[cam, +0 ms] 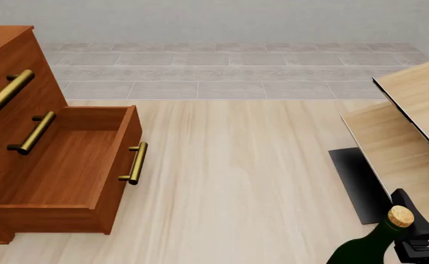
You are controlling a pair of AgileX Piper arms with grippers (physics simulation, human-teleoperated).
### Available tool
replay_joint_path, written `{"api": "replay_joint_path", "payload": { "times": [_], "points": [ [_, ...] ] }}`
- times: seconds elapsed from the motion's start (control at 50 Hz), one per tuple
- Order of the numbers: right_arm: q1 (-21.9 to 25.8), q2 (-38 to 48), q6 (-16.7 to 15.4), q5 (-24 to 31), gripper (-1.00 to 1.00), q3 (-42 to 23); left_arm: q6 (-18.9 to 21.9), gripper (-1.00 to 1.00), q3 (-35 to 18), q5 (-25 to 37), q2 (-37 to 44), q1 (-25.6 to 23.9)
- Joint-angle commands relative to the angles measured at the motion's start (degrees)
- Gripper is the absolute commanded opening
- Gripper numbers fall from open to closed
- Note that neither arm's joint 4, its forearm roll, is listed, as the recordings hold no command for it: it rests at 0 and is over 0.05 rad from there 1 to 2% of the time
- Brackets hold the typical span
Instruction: Put the bowl on top of the cabinet.
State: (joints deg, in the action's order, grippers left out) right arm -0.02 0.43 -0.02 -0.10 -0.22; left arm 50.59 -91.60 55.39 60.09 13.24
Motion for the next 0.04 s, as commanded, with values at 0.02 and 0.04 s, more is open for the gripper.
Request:
{"api": "replay_joint_path", "payload": {
  "times": [0.02,0.04],
  "points": [
    [0.0,0.0,0.0,0.0,1.00,0.0,-0.5,1.00,0.0,4.0,-4.3,-5.0],
    [0.0,0.0,0.0,0.0,1.00,0.0,-1.3,1.00,-0.4,4.9,-4.6,-6.3]
  ]
}}
